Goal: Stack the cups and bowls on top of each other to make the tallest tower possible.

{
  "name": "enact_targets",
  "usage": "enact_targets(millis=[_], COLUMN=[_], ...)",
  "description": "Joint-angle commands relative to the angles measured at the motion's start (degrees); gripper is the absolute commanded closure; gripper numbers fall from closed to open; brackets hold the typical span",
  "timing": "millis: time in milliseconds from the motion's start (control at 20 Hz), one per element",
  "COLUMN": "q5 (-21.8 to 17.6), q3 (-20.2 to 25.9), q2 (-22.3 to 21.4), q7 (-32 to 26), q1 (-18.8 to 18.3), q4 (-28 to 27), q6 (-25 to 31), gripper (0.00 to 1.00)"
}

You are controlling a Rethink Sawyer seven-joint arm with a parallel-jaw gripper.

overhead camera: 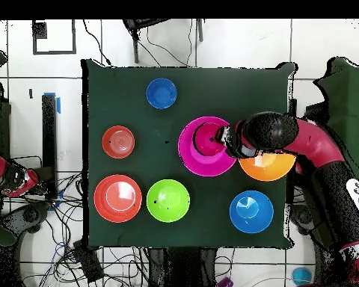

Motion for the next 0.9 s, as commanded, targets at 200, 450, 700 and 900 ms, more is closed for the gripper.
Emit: enact_targets(millis=[200, 450, 700, 900], q5=[-2.05, -1.17, 0.62, 1.75], q3=[-2.94, -3.41, -3.46, -3.35], q2=[-5.33, -7.91, -10.38, -11.95], q7=[-4.21, -2.55, -1.90, -1.72], q1=[4.04, 5.17, 5.79, 5.86], q4=[-0.36, -0.29, -0.33, -0.03], q6=[6.61, 7.67, 10.20, 11.36], gripper=[0.00, 0.00, 0.00, 0.00])
